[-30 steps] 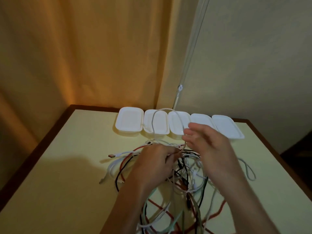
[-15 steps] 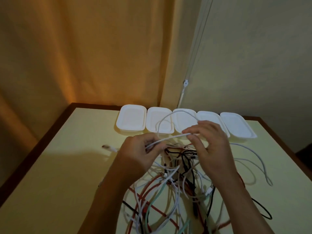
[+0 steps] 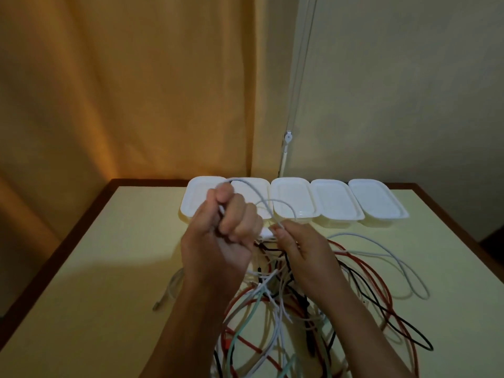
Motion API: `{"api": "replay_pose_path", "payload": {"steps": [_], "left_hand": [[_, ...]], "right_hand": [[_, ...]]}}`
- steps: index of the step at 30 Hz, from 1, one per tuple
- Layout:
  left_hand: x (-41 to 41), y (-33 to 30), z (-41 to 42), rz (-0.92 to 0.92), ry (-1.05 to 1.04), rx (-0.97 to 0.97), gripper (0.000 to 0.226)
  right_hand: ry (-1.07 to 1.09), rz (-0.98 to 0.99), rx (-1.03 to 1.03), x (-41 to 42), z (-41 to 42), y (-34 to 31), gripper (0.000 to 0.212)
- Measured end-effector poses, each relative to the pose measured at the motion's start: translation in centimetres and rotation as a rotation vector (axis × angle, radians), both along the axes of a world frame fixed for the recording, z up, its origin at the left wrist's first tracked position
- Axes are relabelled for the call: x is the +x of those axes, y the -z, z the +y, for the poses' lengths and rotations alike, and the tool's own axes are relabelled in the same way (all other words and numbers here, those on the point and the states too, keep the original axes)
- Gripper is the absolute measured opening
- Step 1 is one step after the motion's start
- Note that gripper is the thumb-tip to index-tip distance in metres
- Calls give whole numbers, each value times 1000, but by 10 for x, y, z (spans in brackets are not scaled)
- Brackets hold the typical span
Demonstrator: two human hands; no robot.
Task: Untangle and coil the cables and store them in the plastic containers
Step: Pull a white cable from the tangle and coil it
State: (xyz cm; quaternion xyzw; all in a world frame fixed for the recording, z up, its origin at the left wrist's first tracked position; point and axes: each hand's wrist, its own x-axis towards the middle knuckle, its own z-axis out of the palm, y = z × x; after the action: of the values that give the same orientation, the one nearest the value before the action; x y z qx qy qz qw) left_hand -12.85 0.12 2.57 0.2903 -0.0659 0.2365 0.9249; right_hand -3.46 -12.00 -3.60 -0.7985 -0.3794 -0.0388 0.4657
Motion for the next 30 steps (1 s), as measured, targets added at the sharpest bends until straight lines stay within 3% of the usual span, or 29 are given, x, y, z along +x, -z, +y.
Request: {"api": "replay_pose_path", "payload": {"steps": [4, 8, 11, 16, 21, 25, 28, 30], "left_hand": [[11, 4, 8, -18, -235, -36, 18], [19, 13, 15, 94, -468, 176, 19], [21, 15, 17, 186, -533, 286, 17], [26, 31, 21, 339, -621, 758, 20], [20, 42, 16, 471, -375, 1112, 19], [16, 32, 16, 494, -62, 1077, 20], [12, 26, 21, 430, 109, 1053, 54], [9, 23, 24, 442, 171, 1061, 64]], "right_hand": [[-103, -7, -204, -4, 1, 6, 26], [-152, -34, -244, -6, 0, 3, 33], [-189, -23, -240, -7, 2, 3, 35], [-170, -124, -164, -8, 4, -1, 19], [-38, -261, 14, -8, 1, -13, 16], [29, -250, 123, -5, -4, -22, 4], [-3, -198, 146, -7, -6, -25, 5], [-28, -71, 193, -10, -6, -28, 6]]}}
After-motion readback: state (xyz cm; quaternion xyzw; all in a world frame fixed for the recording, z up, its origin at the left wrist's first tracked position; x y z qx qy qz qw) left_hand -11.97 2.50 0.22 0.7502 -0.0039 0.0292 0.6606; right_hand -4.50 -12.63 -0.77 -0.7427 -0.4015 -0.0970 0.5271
